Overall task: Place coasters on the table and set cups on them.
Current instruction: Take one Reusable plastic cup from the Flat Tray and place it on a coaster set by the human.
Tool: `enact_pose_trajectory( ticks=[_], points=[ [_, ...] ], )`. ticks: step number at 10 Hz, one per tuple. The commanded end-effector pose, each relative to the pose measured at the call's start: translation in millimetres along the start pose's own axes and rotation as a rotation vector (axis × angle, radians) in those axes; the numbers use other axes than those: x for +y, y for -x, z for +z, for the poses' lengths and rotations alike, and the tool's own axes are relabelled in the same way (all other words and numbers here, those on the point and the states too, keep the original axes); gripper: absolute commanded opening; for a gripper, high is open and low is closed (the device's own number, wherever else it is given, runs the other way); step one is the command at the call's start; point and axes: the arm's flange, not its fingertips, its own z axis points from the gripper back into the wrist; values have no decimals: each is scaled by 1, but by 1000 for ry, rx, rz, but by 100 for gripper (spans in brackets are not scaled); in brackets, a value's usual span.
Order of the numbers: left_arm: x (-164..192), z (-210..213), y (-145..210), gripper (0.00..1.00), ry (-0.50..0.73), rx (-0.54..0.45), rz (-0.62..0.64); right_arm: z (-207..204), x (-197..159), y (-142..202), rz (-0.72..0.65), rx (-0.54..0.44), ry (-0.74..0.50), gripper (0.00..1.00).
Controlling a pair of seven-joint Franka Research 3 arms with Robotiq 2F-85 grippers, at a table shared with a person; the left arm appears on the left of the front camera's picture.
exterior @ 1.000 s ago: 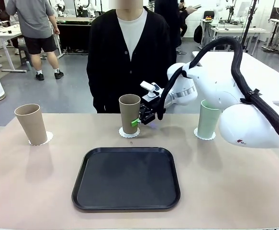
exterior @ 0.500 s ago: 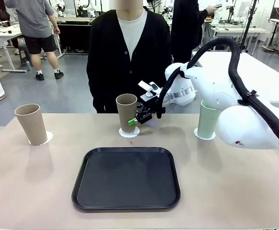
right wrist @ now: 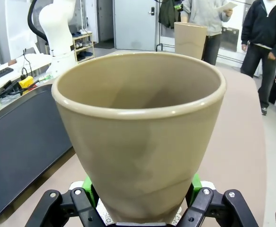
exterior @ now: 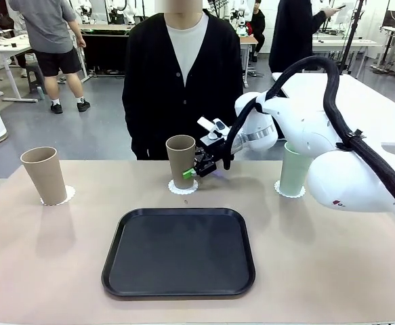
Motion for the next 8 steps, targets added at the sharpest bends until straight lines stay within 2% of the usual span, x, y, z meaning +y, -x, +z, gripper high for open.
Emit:
enact_pose_trajectory(
  ticks=[1,2,3,4,8],
  points=[
    [-2,0,0,100,-9,0,4,6,-18,2,-31,-11,-18,82],
    [-2,0,0,100,-9,0,4,6,-18,3,-31,-10,-20,82],
    [-2,0,0,100,-9,0,4,5,-18,2,-29,-10,-19,96],
    [-2,0,0,100,-9,0,4,5,-17,1,-25,-8,-27,100],
    [-2,0,0,100,-9,0,4,4,-13,-5,-22,-2,-40,100]
  ],
)
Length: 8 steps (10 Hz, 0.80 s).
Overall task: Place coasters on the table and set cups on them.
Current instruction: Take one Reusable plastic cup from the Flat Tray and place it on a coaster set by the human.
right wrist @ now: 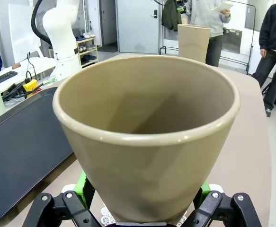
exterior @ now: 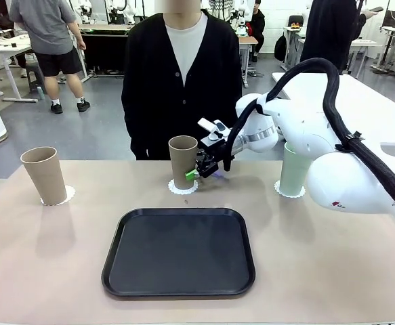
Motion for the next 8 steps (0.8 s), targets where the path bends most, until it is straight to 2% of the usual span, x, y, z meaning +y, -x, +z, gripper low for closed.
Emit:
enact_pose_trajectory(
  ticks=[1,8],
  points=[
    [-2,0,0,100,-9,0,4,7,-15,-5,-17,19,-19,100],
    [-2,0,0,100,-9,0,4,28,-7,-6,-35,38,-39,100]
  ],
)
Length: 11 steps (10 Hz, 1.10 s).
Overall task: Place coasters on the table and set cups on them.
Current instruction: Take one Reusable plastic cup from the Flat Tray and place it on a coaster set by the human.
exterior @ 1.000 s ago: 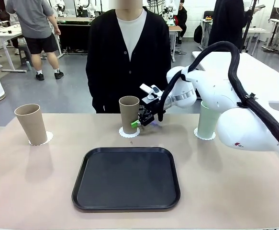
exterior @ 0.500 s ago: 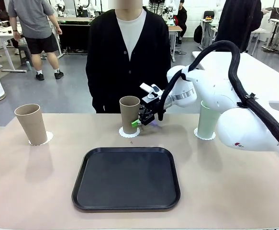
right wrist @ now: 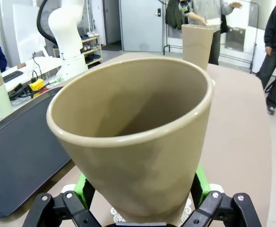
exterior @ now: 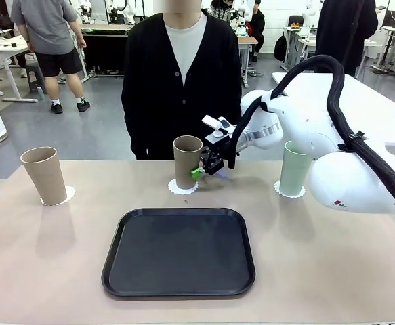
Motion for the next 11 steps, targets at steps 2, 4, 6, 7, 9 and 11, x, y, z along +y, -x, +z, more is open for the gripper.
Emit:
enact_pose_trajectory(
  ticks=[2,4,6,7,9,11],
  points=[
    [-2,0,0,100,-9,0,4,12,-13,-1,-24,25,-11,100],
    [-2,0,0,100,-9,0,4,10,-15,0,-29,24,-14,100],
    [-2,0,0,100,-9,0,4,9,-15,-1,-36,26,-12,100],
    [-2,0,0,100,-9,0,4,7,-15,-1,-39,29,-17,100],
    [-2,0,0,100,-9,0,4,2,-18,-3,-45,38,-30,100],
    [-2,0,0,100,-9,0,4,-2,-25,-3,-63,48,-22,100]
  ],
)
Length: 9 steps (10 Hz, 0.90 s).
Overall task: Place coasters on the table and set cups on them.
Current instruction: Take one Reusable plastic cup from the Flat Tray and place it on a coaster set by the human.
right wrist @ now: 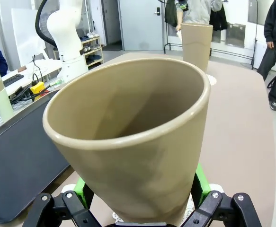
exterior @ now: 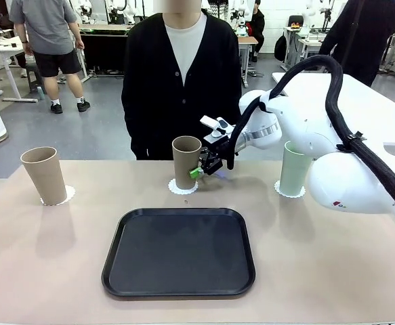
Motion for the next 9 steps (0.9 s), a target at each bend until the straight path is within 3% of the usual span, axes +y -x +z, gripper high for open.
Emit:
enact_pose_trajectory(
  ticks=[1,9],
  points=[
    [-2,0,0,100,-9,0,4,4,-25,-2,-33,50,-14,100],
    [-2,0,0,100,-9,0,4,20,-18,-14,-173,142,27,100]
  ],
)
